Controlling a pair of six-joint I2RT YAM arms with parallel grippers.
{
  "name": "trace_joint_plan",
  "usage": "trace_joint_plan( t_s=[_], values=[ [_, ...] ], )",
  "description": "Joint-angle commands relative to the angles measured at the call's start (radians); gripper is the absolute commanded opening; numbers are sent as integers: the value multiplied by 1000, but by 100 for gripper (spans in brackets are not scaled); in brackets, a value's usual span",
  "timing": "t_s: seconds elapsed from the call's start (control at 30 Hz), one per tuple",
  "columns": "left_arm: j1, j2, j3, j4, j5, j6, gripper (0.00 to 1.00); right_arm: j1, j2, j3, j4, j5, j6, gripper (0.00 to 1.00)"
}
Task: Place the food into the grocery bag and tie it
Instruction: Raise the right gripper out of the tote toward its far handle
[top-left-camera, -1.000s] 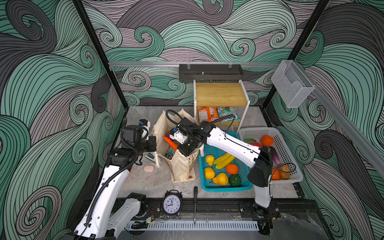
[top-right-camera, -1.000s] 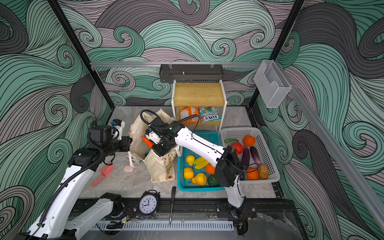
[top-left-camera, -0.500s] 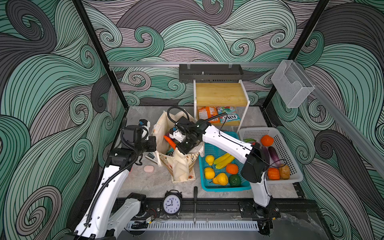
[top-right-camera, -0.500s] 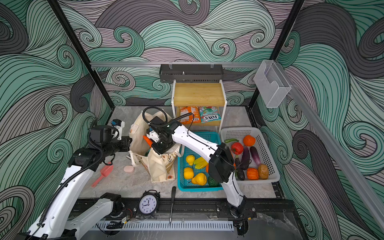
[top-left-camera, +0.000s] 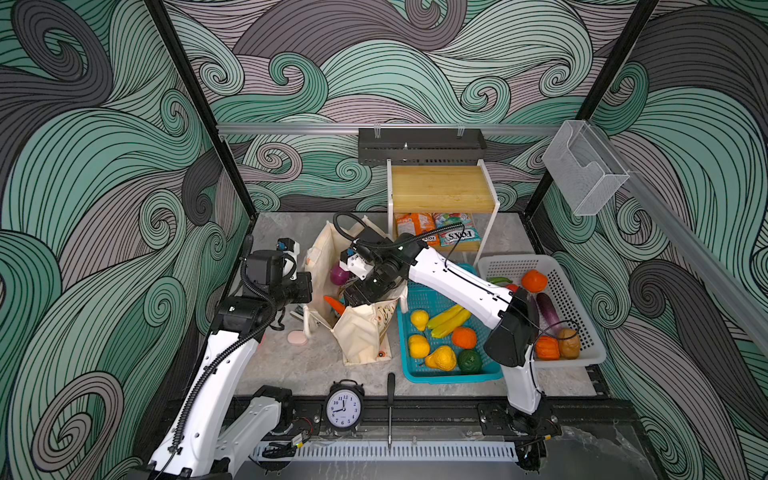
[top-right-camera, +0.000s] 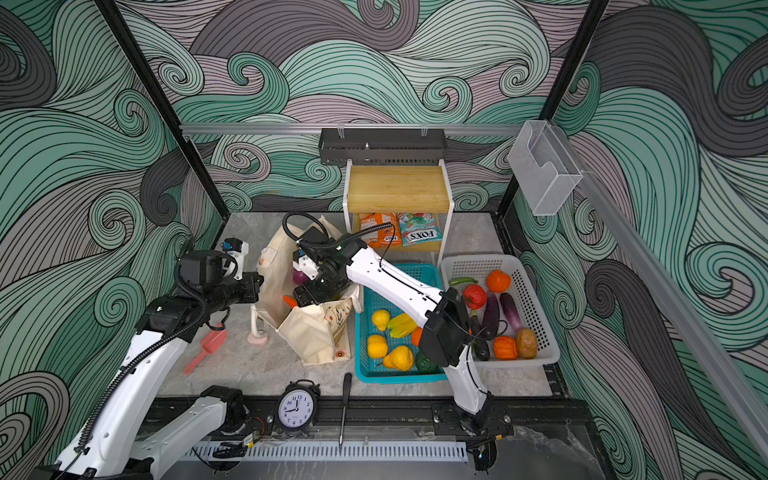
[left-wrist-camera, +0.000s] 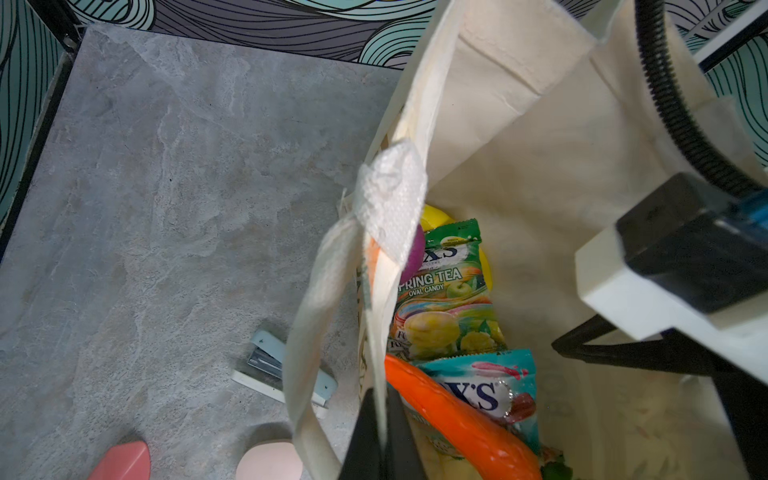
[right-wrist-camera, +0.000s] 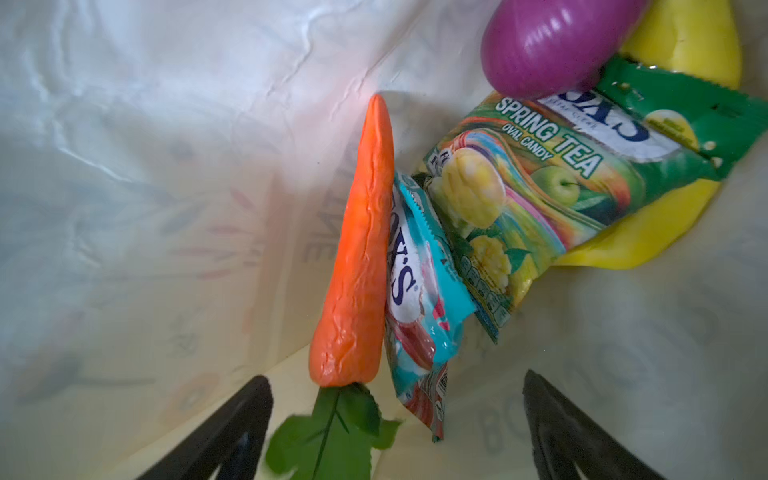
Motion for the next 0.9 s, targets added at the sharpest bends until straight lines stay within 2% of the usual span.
trace_joint_plan(
  t_s=[0.0, 0.37, 0.47, 0.63, 0.73, 0.87],
  values=[
    [7, -11, 3, 6, -3, 10, 0, 6, -69, 27, -18, 49, 32, 97],
    [7, -17, 1, 9, -5, 8, 0, 19, -320, -131, 218, 148, 63, 99],
    [8, -14, 4, 6, -3, 7, 0, 19, -453, -297, 391, 176, 72, 99],
    [7, -21, 1, 9, -12, 7, 0, 15, -687, -593, 680, 308, 84, 99],
    [8, -20, 1, 11, -9, 8, 0, -11, -752, -645, 676, 368, 101, 99],
    [7, -22, 2, 10, -11, 7, 0, -105, -824, -742, 674, 348, 177, 99]
  ],
)
